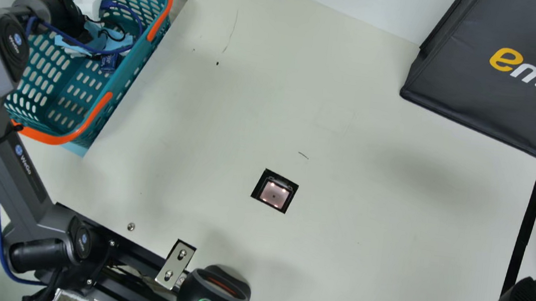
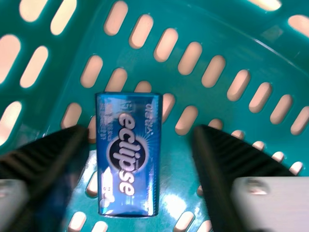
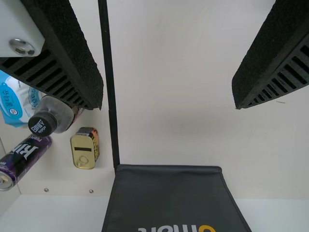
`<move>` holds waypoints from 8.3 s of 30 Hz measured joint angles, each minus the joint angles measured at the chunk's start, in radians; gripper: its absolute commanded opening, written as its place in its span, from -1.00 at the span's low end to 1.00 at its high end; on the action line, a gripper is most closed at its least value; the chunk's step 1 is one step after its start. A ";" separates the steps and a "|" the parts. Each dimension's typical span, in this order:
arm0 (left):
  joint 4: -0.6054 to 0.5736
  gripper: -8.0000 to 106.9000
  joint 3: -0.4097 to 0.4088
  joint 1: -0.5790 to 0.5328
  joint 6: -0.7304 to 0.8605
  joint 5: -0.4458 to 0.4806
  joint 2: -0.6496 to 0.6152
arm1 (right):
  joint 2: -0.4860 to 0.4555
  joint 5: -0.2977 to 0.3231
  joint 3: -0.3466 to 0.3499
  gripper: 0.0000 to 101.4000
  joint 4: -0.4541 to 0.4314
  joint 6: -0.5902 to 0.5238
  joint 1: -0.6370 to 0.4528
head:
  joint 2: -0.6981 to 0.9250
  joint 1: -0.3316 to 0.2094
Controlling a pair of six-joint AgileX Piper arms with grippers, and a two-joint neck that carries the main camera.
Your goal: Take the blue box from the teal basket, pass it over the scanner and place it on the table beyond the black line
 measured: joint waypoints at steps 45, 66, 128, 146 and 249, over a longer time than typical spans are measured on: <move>-0.017 -1.00 0.154 0.041 0.058 0.076 -0.249 | 0.000 0.001 0.000 0.87 0.000 0.000 0.000 | 0.000 0.000; -0.058 -1.00 0.224 0.030 0.109 0.205 -0.615 | 0.000 0.000 0.000 0.87 0.000 0.000 0.000 | -0.002 0.000; 0.288 -1.00 0.458 -1.044 -0.618 0.360 -1.062 | 0.000 0.001 0.000 0.87 0.000 0.000 0.000 | -0.002 0.000; 0.324 -1.00 0.496 -1.333 -0.874 0.314 -0.942 | 0.000 0.001 0.000 0.87 0.000 0.000 0.000 | -0.002 0.000; 0.543 0.71 0.255 -1.658 -1.539 0.066 -0.519 | 0.000 -0.001 0.000 0.87 0.000 0.000 0.000 | 0.000 0.000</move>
